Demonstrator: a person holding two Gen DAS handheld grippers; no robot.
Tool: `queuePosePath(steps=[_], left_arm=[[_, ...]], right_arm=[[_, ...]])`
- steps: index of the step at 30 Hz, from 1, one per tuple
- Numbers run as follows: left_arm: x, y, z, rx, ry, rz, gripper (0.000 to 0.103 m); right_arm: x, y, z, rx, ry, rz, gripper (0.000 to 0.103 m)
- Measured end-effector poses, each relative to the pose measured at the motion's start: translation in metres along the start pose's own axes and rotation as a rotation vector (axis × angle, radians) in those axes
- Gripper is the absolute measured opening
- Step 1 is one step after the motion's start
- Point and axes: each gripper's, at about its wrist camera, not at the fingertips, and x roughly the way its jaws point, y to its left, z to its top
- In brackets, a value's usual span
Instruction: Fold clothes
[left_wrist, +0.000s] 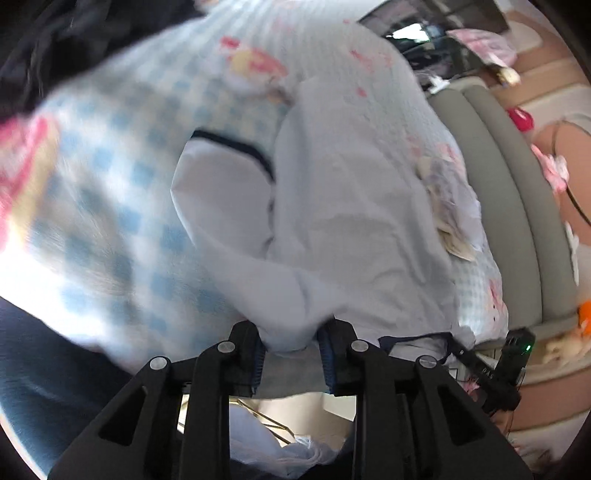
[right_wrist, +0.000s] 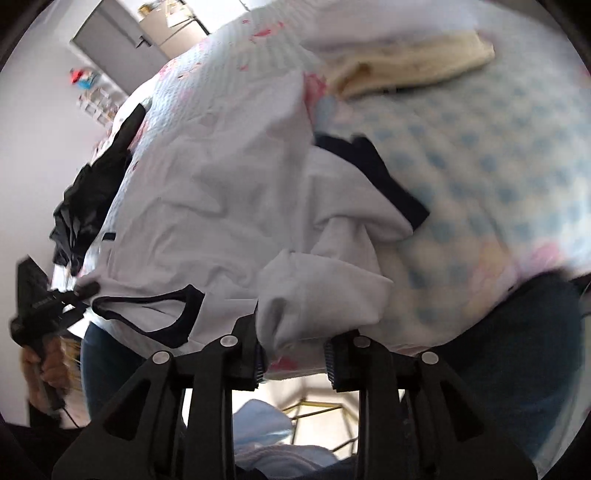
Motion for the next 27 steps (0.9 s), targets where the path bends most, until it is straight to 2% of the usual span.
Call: queuePosePath(steps=[2, 4, 5, 6, 8, 9, 11, 13, 14, 15, 16, 18, 19, 20, 23, 24, 25, 26, 27], left_arm=[[-0.007, 0.0, -0.005, -0.017, 0.005, -0.057, 0.027], [0.002, 0.015, -0.011, -0.077, 0.042, -0.081, 0.03], [0.007, 0.022, -0.014, -0.108, 0.061, -0.092, 0.038], [0.011, 0.029, -0.018, -0.139, 0.079, -0.103, 0.052], [0.031, 0.037, -0.021, -0.202, 0.095, -0.107, 0.064], [0.042, 0.041, -0.024, -0.222, 0.094, -0.121, 0.07], [0.063, 0.038, -0.023, -0.249, 0.092, -0.11, 0.07], [0.07, 0.033, -0.022, -0.246, 0.082, -0.098, 0.068], [0.068, 0.029, -0.02, -0.232, 0.073, -0.091, 0.062], [0.065, 0.022, -0.02, -0.199, 0.061, -0.074, 0.052], [0.062, 0.016, -0.02, -0.164, 0.049, -0.056, 0.047], [0.049, 0.011, -0.021, -0.136, 0.012, -0.108, 0.02], [0.043, 0.009, -0.022, -0.123, -0.007, -0.137, 0.019], [0.037, 0.01, -0.023, -0.127, -0.028, -0.169, 0.019], [0.035, 0.023, -0.029, -0.16, -0.023, -0.186, 0.02], [0.044, 0.027, -0.032, -0.187, 0.015, -0.181, 0.023], [0.054, 0.031, -0.035, -0.216, 0.057, -0.176, 0.025], [0.063, 0.035, -0.038, -0.246, 0.1, -0.171, 0.026], [0.067, 0.033, -0.042, -0.247, 0.112, -0.171, 0.023]], right_arm=[[-0.014, -0.002, -0.005, -0.015, -0.001, 0.016, 0.029], [-0.029, -0.005, -0.011, -0.028, 0.0, 0.033, 0.031], [-0.026, -0.011, -0.011, -0.015, 0.009, 0.034, 0.036], [-0.023, -0.018, -0.012, 0.0, 0.02, 0.034, 0.038], [-0.012, -0.032, -0.013, 0.07, 0.04, 0.052, 0.045], [-0.004, -0.039, -0.011, 0.134, 0.045, 0.088, 0.048], [0.007, -0.051, -0.011, 0.241, 0.046, 0.161, 0.068], [0.019, -0.061, -0.009, 0.331, 0.051, 0.224, 0.069], [0.026, -0.066, -0.007, 0.365, 0.06, 0.237, 0.064], [0.03, -0.067, -0.005, 0.365, 0.065, 0.225, 0.056], [0.03, -0.063, -0.001, 0.332, 0.062, 0.203, 0.038], [0.02, -0.049, 0.005, 0.232, 0.023, 0.18, 0.027], [0.013, -0.04, 0.008, 0.183, -0.003, 0.182, 0.022], [0.007, -0.033, 0.01, 0.156, -0.021, 0.193, 0.022], [0.005, -0.029, 0.011, 0.147, -0.038, 0.199, 0.025], [0.014, -0.033, 0.007, 0.163, -0.006, 0.178, 0.029], [0.024, -0.038, 0.004, 0.18, 0.03, 0.156, 0.039], [0.034, -0.043, 0.0, 0.198, 0.066, 0.134, 0.041], [0.043, -0.046, -0.005, 0.213, 0.089, 0.142, 0.041]])
